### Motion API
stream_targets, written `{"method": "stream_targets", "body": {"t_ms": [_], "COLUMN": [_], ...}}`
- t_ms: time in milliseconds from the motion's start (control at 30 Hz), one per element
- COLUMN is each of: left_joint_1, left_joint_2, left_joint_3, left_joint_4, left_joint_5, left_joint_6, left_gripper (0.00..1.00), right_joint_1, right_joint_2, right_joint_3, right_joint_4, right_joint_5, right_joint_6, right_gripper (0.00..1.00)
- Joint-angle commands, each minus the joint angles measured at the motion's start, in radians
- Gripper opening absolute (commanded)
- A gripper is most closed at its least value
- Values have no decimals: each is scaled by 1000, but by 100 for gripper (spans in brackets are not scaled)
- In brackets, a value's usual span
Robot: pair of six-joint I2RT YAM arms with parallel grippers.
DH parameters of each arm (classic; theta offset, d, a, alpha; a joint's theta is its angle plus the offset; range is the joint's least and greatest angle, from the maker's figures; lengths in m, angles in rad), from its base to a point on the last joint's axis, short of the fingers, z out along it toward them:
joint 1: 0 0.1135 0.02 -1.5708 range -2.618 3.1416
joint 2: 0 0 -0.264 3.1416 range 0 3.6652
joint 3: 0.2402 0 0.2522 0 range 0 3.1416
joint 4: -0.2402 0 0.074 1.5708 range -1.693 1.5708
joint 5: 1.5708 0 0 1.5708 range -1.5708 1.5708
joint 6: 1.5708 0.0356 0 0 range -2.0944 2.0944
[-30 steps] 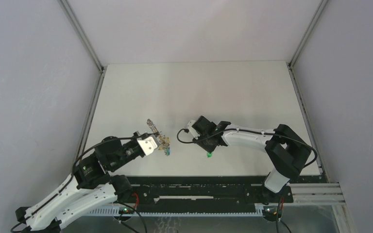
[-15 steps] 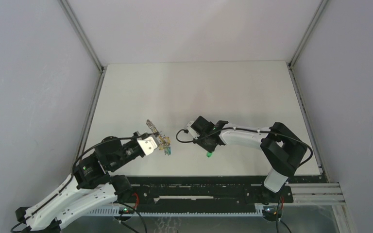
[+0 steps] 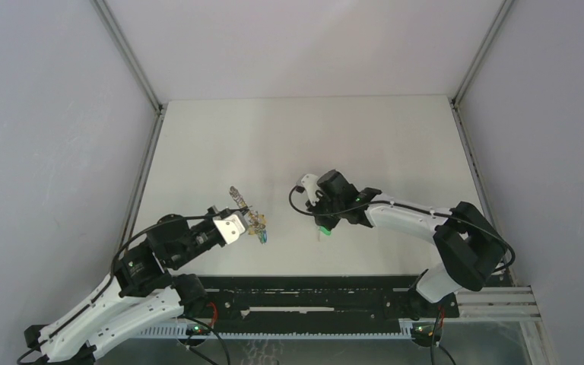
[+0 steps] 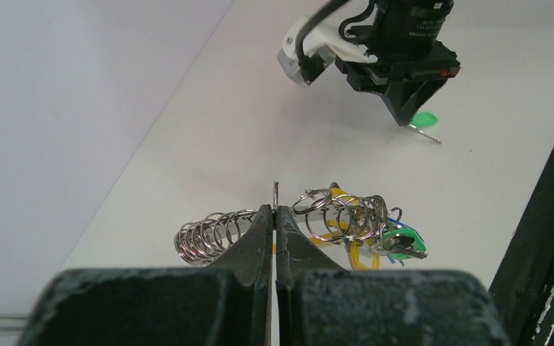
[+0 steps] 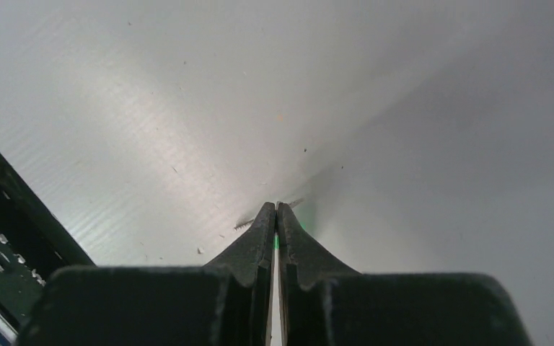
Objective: Put the keys on the keyring
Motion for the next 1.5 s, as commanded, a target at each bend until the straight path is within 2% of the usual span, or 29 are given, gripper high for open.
{"method": "stream_targets", "body": {"t_ms": [0,133,333,533,667,833,933,1167,1333,1467], "left_joint_1": [8,8,8,8,8,8,8,8,8,8], "left_joint_2": [-16,-17,-25,-33,-35,-35,-40,-55,-62,-70], "left_joint_3": [-15,-15,-20,-24,-27,-26,-28,-29,-29,-29], "left_joint_4": [81,83,87,93,96,96,96,100,100,101], "left_joint_5": [12,12,8,4,0,5,4,0,-5,-20], "left_joint_6": [-8,-8,-8,-6,-6,-6,-6,-6,-5,-5], "left_gripper": [0,0,0,0,0,0,0,0,0,0], "right_joint_1": [-63,-83,-85,-85,-85,-84,-83,-80,-81,-71], "right_joint_2": [-26,28,105,191,215,244,232,190,248,293], "right_joint_3": [-76,-110,-149,-151,-138,-60,-32,101,299,421], "right_joint_4": [292,461,670,778,765,611,530,221,-64,-218], "right_joint_5": [-203,-289,-327,-327,-307,-304,-289,-263,-256,-259], "right_joint_6": [61,82,108,127,133,112,102,45,-9,-42], "right_gripper": [0,0,0,0,0,1,8,24,26,26]}}
